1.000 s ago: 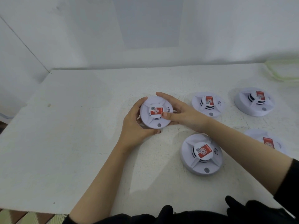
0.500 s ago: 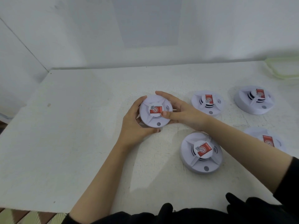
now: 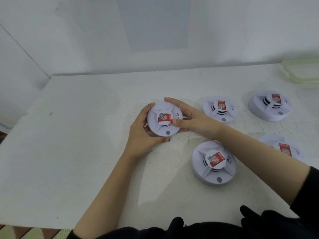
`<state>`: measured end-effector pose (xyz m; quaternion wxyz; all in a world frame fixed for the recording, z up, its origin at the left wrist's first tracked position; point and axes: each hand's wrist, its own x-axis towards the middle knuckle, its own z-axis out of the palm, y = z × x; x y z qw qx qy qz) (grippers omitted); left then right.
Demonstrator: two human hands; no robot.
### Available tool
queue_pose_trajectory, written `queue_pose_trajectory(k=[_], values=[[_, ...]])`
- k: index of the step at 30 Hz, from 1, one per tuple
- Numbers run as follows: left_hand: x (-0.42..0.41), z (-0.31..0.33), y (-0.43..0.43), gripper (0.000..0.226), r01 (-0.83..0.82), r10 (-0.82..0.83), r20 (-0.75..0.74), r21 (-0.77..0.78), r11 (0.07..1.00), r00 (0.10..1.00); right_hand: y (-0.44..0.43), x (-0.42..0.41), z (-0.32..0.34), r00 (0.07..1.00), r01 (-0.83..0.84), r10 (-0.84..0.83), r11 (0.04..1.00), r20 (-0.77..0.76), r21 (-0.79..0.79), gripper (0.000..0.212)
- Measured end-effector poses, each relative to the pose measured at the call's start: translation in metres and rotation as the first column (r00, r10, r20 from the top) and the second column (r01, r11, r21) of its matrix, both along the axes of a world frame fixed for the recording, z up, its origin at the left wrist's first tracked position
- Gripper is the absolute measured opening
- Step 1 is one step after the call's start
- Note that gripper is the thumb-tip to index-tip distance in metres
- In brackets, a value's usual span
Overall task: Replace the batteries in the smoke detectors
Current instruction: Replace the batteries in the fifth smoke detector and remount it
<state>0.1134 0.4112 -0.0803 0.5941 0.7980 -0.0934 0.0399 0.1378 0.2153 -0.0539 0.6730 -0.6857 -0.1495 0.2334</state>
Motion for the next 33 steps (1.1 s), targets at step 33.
queue_pose_trajectory(k=[33], values=[[-0.0001, 0.0017, 0.0014, 0.096, 0.012, -0.013, -0.03, -0.026, 1.0, 0.999, -0.0022, 0.0019, -0.0013, 0.999, -0.027, 0.027, 1.0, -0.027, 0.001, 0.07]])
